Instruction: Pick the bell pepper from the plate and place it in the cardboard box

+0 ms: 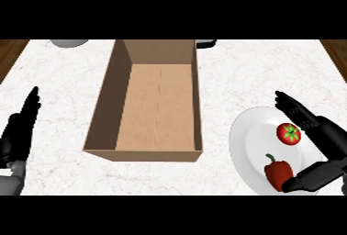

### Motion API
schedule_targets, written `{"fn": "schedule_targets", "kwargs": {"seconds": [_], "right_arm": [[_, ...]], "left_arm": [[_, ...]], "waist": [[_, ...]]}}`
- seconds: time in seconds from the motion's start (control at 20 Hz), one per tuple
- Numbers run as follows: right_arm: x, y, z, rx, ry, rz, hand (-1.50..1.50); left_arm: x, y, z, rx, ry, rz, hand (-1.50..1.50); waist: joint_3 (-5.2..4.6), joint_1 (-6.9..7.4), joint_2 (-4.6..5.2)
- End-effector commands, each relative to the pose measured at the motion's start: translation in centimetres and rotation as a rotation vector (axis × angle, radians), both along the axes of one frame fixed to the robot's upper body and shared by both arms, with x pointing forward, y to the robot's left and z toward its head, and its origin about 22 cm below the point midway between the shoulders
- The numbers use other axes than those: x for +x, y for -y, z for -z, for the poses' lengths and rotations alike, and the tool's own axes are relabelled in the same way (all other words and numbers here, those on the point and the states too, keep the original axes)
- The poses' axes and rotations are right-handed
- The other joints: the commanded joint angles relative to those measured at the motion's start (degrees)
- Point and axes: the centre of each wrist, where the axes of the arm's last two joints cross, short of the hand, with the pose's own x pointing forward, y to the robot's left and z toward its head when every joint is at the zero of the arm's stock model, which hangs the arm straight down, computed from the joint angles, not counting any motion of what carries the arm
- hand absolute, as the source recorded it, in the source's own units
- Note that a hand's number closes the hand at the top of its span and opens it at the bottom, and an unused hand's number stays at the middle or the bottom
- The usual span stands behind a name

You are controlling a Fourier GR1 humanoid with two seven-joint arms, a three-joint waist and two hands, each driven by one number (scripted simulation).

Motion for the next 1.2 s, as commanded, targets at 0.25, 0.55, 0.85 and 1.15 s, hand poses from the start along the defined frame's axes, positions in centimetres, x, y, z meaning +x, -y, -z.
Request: {"fn": "schedule_targets", "kwargs": {"seconds": [0.25,0.55,0.85,1.15], "right_arm": [[-6.2,10.6,8.9,0.209,0.007,-0.02,-1.5],[-3.0,13.6,5.3,-0.124,0.117,-0.132,-1.5],[0.4,13.6,0.8,-0.451,0.038,-0.304,-1.5],[2.7,8.9,1.1,-0.661,-0.038,-0.471,-1.5]], "left_arm": [[-0.6,-2.1,1.2,0.046,-0.027,0.024,0.0],[-0.4,-1.6,1.5,0.073,-0.011,0.012,0.0],[-0.6,-1.0,2.0,0.066,-0.01,0.039,0.0],[0.3,-3.2,1.4,0.08,-0.006,0.045,0.0]], "waist": [[0.43,0.17,0.51],[0.36,0.82,0.43],[0.31,2.07,0.55],[0.22,1.52,0.56]]}}
